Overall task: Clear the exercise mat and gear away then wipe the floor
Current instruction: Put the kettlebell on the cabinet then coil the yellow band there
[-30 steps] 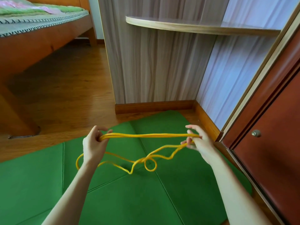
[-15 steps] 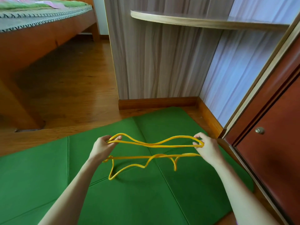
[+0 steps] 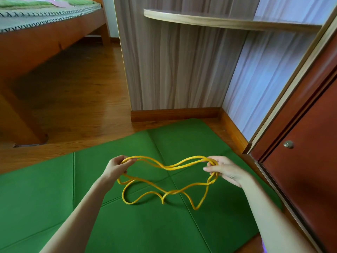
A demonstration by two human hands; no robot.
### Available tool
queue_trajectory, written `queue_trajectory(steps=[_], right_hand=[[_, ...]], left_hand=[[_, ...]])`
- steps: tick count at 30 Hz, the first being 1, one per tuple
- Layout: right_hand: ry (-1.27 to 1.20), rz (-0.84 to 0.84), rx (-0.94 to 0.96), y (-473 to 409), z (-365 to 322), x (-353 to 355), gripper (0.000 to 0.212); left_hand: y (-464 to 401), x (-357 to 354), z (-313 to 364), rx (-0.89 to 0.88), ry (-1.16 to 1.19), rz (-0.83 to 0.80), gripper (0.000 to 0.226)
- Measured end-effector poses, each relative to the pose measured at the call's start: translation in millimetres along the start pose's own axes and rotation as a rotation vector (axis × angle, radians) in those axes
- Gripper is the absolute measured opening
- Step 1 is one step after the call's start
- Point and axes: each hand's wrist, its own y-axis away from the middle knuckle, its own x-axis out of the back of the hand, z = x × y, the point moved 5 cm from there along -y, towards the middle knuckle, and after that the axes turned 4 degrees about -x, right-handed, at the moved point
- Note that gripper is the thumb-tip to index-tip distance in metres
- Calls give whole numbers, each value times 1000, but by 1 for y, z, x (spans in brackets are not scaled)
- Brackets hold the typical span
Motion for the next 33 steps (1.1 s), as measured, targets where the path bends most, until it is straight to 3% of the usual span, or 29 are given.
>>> queue_trajectory(steps=[2, 5, 7, 9, 11, 14, 18, 23, 25, 28, 31, 33], right_hand=[[-43, -60, 20, 1, -3, -5, 31], [-259, -49, 115, -2, -16, 1, 64], [-247, 18, 209, -2, -29, 4, 47], [-67, 192, 327, 2, -48, 6, 21], [-38, 260, 429, 8, -70, 0, 21], [-28, 209, 558, 23, -106, -17, 21], [8, 122, 701, 42, -145, -42, 19], [17, 78, 817, 62, -183, -66, 19], [-6, 118, 851, 69, -195, -70, 21], [-171, 158, 859, 74, -208, -68, 24], [-277, 179, 886, 80, -218, -59, 25], [-393, 214, 908, 85, -222, -46, 26]], left_hand=[[1, 1, -4, 6, -8, -32, 19], [0, 5, -16, 48, -9, 48, 14], [2, 5, -25, 83, -39, 74, 12], [5, 1, -32, 113, -50, 21, 27], [7, -7, -37, 164, -39, -96, 47], [7, -17, -32, 191, -53, -194, 62], [6, -34, 14, 0, 14, -222, 68], [23, -89, 85, -271, -25, -519, 82], [28, -111, 97, -274, 32, -606, 78], [34, -136, 101, -271, 79, -685, 52], [33, -145, 86, -329, -54, -568, 18], [29, -138, 68, -283, -31, -447, 10]])
